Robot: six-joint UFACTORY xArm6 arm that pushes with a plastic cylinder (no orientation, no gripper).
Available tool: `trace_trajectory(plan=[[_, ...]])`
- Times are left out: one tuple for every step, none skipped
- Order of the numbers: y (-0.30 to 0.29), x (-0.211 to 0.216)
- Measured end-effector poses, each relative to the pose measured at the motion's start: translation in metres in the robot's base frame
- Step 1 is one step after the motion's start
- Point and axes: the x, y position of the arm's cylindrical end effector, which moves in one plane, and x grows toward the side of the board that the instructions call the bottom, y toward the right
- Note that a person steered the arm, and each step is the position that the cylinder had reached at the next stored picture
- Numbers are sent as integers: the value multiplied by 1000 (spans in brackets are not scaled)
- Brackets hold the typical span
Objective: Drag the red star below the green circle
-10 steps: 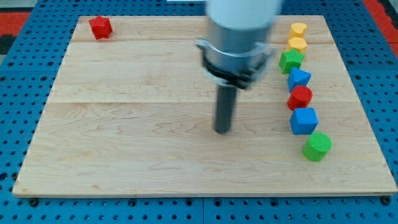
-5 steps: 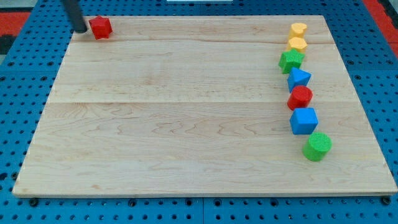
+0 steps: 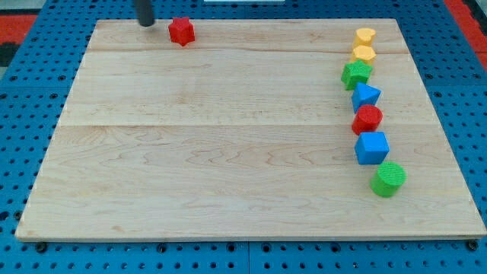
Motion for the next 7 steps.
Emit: trace_trajectory(plan=[[75,64],[122,126],[130,118],[125,94],[115,76],[121,57],[201,100]])
